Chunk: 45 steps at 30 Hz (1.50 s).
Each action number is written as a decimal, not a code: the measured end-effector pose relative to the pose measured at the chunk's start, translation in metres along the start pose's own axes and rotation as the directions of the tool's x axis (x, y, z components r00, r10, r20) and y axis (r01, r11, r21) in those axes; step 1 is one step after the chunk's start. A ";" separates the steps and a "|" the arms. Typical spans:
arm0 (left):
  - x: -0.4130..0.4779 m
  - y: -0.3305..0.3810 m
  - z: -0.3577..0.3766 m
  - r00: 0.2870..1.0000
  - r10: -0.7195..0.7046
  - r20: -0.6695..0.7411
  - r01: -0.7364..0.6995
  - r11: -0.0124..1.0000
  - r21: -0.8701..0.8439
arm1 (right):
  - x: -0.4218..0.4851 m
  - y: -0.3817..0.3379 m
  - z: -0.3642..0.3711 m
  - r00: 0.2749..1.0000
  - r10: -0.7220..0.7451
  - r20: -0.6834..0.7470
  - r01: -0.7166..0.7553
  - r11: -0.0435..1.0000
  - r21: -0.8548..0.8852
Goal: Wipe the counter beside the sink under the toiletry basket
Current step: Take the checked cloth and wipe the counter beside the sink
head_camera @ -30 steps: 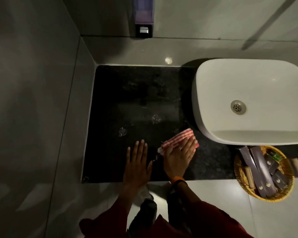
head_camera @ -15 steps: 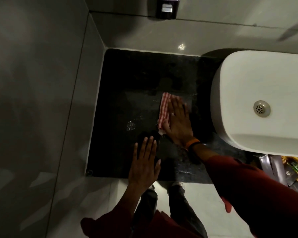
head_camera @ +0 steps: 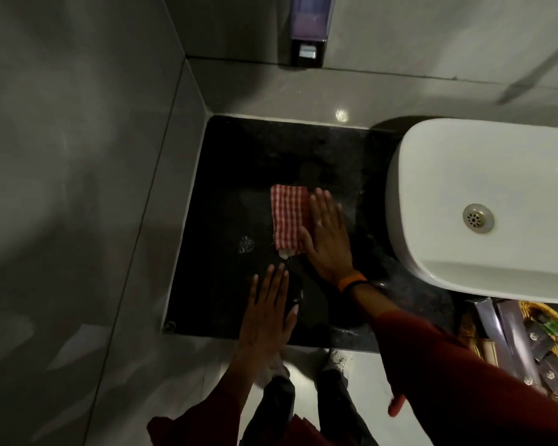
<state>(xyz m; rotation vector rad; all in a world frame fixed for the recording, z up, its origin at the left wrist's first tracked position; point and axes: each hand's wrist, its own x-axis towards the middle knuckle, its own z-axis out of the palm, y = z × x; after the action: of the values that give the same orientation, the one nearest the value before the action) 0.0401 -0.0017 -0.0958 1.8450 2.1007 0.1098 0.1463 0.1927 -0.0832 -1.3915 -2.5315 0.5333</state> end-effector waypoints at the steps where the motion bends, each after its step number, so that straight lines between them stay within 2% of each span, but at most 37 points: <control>1: 0.001 0.001 -0.003 1.000 -0.006 -0.027 0.004 0.999 -0.054 | -0.014 0.005 0.000 0.997 0.063 -0.050 -0.064 0.998 -0.015; 4: 0.021 0.005 -0.019 0.992 -0.009 -0.129 -0.009 0.990 -0.142 | -0.049 0.021 0.006 0.983 0.179 -0.047 -0.183 0.974 -0.136; 8: 0.101 0.013 -0.052 0.964 0.101 -0.246 -0.115 0.992 -0.045 | -0.060 0.029 0.015 0.981 0.195 0.010 -0.188 0.955 -0.230; 12: 0.175 0.021 -0.060 0.988 0.121 -0.094 -0.112 0.989 0.095 | -0.060 0.030 0.017 0.979 0.202 0.014 -0.192 0.950 -0.247; 15: 0.192 0.016 -0.046 0.996 0.084 -0.006 -0.082 0.985 0.152 | -0.059 0.032 0.019 0.979 0.204 0.001 -0.198 0.950 -0.241; 19: 0.190 0.012 -0.039 0.996 -0.006 -0.090 0.018 0.990 0.138 | -0.059 0.031 0.019 0.978 0.207 0.003 -0.200 0.951 -0.235; 23: 0.185 0.005 -0.042 0.973 -0.174 -0.150 0.190 0.976 0.103 | -0.058 0.030 0.017 0.977 0.211 -0.004 -0.207 0.955 -0.211; 30: 0.151 -0.017 -0.041 0.847 -0.482 -0.225 0.501 0.865 0.032 | -0.057 0.030 0.016 0.978 0.208 0.005 -0.202 0.956 -0.211; 35: 0.116 -0.020 -0.037 0.772 -0.582 -0.256 0.605 0.796 0.015 | -0.058 0.030 0.016 0.980 0.197 -0.005 -0.193 0.956 -0.222; 45: 0.033 -0.010 -0.018 0.567 -0.805 -0.176 0.795 0.590 -0.141 | -0.059 0.028 0.014 0.982 0.191 -0.005 -0.188 0.957 -0.222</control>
<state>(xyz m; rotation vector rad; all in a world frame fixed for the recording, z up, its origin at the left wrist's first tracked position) 0.0215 0.0319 -0.0882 0.6860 2.8536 0.1367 0.1952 0.1539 -0.1075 -1.7272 -2.5496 0.2991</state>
